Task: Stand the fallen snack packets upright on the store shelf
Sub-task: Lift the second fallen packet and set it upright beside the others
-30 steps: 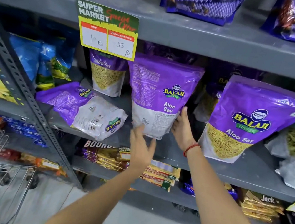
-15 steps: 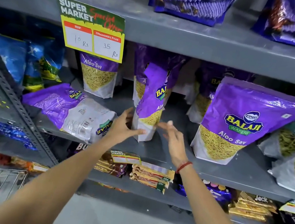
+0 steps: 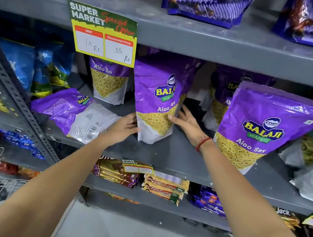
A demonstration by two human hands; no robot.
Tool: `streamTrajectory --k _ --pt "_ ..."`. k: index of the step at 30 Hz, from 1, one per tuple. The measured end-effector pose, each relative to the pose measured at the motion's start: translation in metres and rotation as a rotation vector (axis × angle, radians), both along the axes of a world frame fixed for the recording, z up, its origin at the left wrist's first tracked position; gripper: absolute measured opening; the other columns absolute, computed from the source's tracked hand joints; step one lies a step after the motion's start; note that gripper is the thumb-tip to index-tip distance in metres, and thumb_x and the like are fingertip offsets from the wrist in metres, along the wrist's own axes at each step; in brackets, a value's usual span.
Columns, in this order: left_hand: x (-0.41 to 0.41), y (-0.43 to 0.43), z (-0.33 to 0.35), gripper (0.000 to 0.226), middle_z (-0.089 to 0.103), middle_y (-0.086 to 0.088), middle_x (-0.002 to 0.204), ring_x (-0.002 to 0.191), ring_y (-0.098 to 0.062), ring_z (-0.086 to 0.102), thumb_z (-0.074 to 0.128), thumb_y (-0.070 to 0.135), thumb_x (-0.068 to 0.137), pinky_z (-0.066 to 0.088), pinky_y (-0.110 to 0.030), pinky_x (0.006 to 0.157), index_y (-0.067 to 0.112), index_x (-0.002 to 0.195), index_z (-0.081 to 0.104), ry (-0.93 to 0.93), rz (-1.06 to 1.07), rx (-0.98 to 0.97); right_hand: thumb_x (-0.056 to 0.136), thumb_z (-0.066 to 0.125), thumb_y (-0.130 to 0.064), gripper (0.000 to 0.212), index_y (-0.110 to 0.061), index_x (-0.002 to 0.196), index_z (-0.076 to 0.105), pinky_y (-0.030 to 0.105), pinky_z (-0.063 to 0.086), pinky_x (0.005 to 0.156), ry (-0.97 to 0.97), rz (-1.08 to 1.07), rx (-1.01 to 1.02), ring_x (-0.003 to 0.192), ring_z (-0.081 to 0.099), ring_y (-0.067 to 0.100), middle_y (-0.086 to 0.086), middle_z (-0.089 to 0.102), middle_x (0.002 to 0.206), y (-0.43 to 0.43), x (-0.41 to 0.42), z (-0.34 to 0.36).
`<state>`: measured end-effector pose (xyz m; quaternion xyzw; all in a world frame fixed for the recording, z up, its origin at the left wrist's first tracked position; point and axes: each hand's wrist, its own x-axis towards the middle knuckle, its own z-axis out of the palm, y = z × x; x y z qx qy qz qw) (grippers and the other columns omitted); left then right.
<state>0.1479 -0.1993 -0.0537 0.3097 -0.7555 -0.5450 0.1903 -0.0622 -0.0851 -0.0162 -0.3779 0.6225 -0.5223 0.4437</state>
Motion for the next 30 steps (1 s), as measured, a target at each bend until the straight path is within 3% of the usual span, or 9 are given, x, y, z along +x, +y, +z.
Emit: streamTrajectory --k 3,7,10,15,17,20,24,28,30 --pt "-0.001 -0.001 0.001 0.048 0.056 -0.011 0.135 0.123 -0.023 0.052 0.055 -0.001 0.089 0.04 -0.03 0.102 0.006 0.135 0.043 -0.007 0.054 -0.033 0.073 0.064 -0.04 0.066 -0.033 0.131 0.035 0.021 0.031 0.093 -0.112 -0.022 -0.007 0.107 0.05 -0.004 -0.009 0.054 0.129 -0.004 0.006 0.008" --pt "-0.004 0.011 -0.001 0.039 0.063 -0.019 0.121 0.11 -0.027 0.06 0.06 -0.002 0.085 0.046 -0.012 0.081 0.001 0.123 0.053 0.019 0.205 -0.109 0.078 0.07 -0.024 0.083 -0.013 0.145 0.024 0.019 0.038 0.088 -0.076 -0.081 -0.042 0.102 0.057 0.003 -0.003 0.063 0.107 -0.002 0.002 -0.006" --pt "-0.002 0.017 -0.006 0.041 0.065 -0.02 0.116 0.1 -0.025 0.063 0.069 0.0 0.078 0.05 -0.008 0.072 -0.001 0.117 0.056 0.063 0.245 -0.068 0.075 0.076 -0.016 0.073 -0.013 0.138 0.04 0.032 0.039 0.105 0.083 -0.062 0.017 0.111 0.055 0.018 -0.002 0.062 0.102 0.002 -0.001 -0.014" --pt "-0.009 0.025 -0.002 0.052 0.066 -0.008 0.109 0.095 -0.018 0.063 0.082 0.012 0.068 0.051 -0.013 0.071 0.002 0.113 0.059 0.061 0.286 -0.034 0.067 0.07 -0.01 0.062 -0.012 0.126 0.052 0.032 0.04 0.102 0.098 -0.089 -0.005 0.11 0.052 0.017 0.006 0.058 0.119 -0.005 0.007 -0.005" --pt "-0.014 0.027 -0.001 0.046 0.069 -0.011 0.105 0.09 -0.018 0.064 0.082 0.017 0.068 0.051 -0.016 0.072 0.002 0.107 0.062 0.059 0.342 -0.073 0.061 0.06 -0.013 0.048 -0.008 0.108 0.06 0.03 0.044 0.09 -0.04 -0.129 -0.045 0.095 0.058 0.016 0.005 0.065 0.102 -0.014 0.003 -0.002" --pt "-0.017 0.027 -0.002 0.043 0.07 -0.015 0.105 0.09 -0.02 0.066 0.081 0.019 0.069 0.051 -0.025 0.076 0.0 0.103 0.064 0.053 0.362 -0.084 0.076 0.044 -0.012 0.014 -0.017 0.08 0.057 0.021 0.04 0.066 -0.228 -0.199 -0.098 0.064 0.057 0.006 -0.009 0.065 0.067 -0.017 0.007 0.009" --pt "-0.016 0.024 0.0 0.044 0.07 -0.013 0.105 0.092 -0.022 0.065 0.079 0.02 0.071 0.052 -0.026 0.077 -0.003 0.104 0.062 0.01 0.323 -0.094 0.08 0.043 -0.016 0.015 -0.019 0.087 0.056 0.027 0.037 0.073 -0.208 -0.228 -0.086 0.076 0.051 0.013 -0.002 0.06 0.08 -0.017 0.005 0.007" --pt "-0.013 0.021 -0.001 0.042 0.068 -0.017 0.112 0.097 -0.023 0.065 0.072 0.015 0.079 0.051 -0.017 0.075 -0.004 0.112 0.056 0.01 0.258 -0.117 0.064 0.054 -0.004 0.046 -0.008 0.109 0.062 0.032 0.045 0.093 -0.113 -0.158 -0.093 0.097 0.058 0.019 0.01 0.065 0.104 -0.012 0.004 -0.004" --pt "-0.008 0.024 -0.005 0.044 0.065 -0.017 0.118 0.105 -0.025 0.063 0.065 0.014 0.085 0.053 -0.025 0.085 -0.001 0.123 0.051 0.04 0.255 -0.119 0.068 0.063 0.002 0.049 -0.001 0.116 0.06 0.032 0.046 0.094 -0.045 -0.198 -0.107 0.1 0.059 0.021 0.013 0.065 0.108 0.002 0.008 -0.008"
